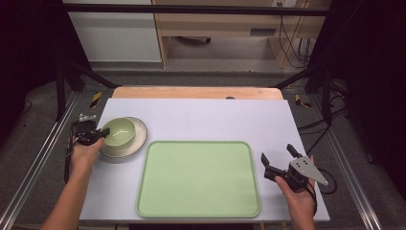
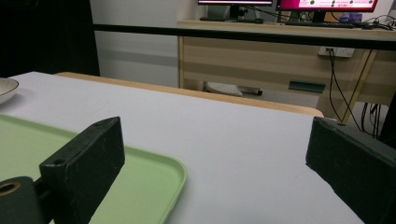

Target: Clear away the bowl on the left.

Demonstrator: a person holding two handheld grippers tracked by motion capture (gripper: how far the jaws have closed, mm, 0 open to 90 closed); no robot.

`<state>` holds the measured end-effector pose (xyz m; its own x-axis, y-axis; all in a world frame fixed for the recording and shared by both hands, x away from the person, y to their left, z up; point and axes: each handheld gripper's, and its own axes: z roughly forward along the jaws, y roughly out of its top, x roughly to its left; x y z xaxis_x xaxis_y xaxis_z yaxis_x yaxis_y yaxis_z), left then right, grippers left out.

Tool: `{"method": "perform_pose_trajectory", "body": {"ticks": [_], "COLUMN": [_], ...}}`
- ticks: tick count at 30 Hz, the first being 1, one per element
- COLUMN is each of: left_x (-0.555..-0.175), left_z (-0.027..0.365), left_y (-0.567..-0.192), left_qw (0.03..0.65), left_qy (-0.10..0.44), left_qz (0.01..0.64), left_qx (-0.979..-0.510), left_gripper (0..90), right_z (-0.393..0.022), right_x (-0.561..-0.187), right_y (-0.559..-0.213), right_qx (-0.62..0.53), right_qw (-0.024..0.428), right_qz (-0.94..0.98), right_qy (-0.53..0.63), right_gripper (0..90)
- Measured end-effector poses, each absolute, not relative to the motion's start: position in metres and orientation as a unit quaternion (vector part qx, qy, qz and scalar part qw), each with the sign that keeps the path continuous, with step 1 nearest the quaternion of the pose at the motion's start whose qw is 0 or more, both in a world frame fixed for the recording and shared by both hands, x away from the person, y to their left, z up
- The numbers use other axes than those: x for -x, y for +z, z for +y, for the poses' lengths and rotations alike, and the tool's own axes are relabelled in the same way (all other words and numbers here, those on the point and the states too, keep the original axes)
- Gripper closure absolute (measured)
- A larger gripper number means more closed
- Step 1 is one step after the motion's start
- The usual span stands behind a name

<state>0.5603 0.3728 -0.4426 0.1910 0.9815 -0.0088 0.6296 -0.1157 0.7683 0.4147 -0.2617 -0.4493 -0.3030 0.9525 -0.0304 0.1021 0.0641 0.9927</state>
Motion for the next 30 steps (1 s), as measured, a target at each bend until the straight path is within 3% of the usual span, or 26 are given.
{"method": "perform_pose_trajectory", "body": {"ticks": [4,13,20,30], "left_x": [-0.56,-0.557,-0.555,-0.549], "left_z": [0.375,0.374,0.378,0.359], "left_y": [-0.442,-0.436,-0.43,-0.408], "left_qw": [0.362,0.357,0.395,0.422], "left_qy": [0.238,0.251,0.24,0.226], "left_qz": [0.597,0.589,0.595,0.577], "left_qx": [-0.675,-0.68,-0.657,-0.662], "left_gripper": [83.1,83.1,83.2,83.1], "right_z": [-0.261,-0.261,-0.261,-0.26], "right_x": [-0.415,-0.415,-0.415,-0.415], "right_y": [-0.449,-0.449,-0.45,-0.449], "right_qx": [-0.432,-0.432,-0.431,-0.431], "right_qw": [0.4,0.4,0.4,0.4], "right_qz": [0.609,0.61,0.61,0.611], "right_qy": [0.531,0.53,0.531,0.53], "right_gripper": [4.8,4.8,4.8,4.9]}}
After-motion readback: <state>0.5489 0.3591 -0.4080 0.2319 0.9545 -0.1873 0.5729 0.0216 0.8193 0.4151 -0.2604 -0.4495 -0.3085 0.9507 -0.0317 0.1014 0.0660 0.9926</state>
